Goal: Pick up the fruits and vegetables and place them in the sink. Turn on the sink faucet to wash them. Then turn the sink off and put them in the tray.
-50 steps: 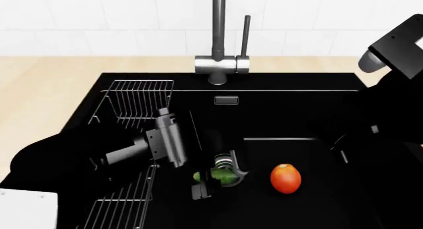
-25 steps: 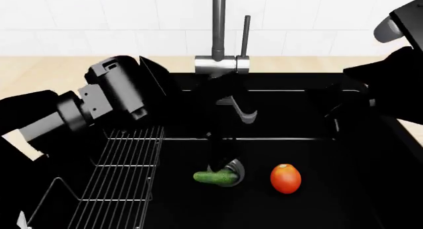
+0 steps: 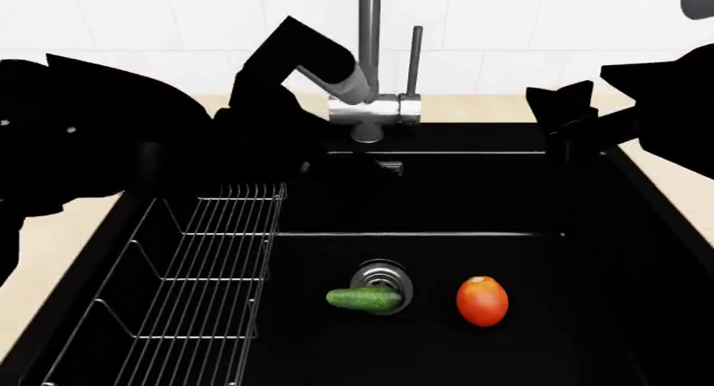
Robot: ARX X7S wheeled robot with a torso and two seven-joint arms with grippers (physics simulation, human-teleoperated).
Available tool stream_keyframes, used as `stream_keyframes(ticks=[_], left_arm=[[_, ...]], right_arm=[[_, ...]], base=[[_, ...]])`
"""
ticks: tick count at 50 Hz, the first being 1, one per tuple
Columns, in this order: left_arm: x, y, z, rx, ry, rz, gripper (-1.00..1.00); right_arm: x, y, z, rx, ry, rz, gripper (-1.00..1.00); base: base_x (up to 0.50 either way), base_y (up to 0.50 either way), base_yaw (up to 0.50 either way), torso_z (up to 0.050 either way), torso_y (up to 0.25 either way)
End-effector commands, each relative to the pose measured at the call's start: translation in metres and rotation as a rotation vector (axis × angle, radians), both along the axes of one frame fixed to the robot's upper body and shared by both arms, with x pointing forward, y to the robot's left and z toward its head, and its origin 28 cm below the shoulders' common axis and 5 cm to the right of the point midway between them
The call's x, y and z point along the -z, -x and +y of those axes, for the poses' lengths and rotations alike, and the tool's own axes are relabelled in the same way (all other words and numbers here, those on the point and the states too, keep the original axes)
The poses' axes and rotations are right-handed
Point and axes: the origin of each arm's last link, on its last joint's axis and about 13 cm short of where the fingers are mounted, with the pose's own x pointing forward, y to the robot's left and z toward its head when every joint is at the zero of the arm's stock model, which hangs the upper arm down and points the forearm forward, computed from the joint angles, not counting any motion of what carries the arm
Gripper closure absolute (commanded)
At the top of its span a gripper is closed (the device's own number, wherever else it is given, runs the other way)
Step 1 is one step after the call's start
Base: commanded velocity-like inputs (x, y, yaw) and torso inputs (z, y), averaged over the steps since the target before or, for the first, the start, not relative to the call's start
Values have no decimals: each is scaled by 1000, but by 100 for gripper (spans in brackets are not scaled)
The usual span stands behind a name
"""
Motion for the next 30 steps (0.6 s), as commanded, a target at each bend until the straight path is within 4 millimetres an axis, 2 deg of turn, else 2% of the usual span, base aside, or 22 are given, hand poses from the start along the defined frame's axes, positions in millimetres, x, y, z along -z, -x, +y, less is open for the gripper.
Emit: stream_keyframes(ticks=[1,6,16,22,30], left_arm=[[-10,21,28,-130,82,-38,-100],[-17,29,38,-184,117,-65,-100],[-32,51,64,-327,209,-132,-100],[-39,70,80,-409,246,-176,-100],[-58,96,94,-494,293,-237,-100]], right_arm=[[-2,-7,1,7,-26,-26,-100],[1,-16,5,20,-23,-26,-100],[5,-53,22,32,-24,-60,-100],[7,-77,28,70,-9,-88,-100],[4,-124,48,87,-17,-130,-100]], base=[[0,0,0,0,0],[0,0,0,0,0],[0,0,0,0,0],[0,0,0,0,0],[0,0,0,0,0]])
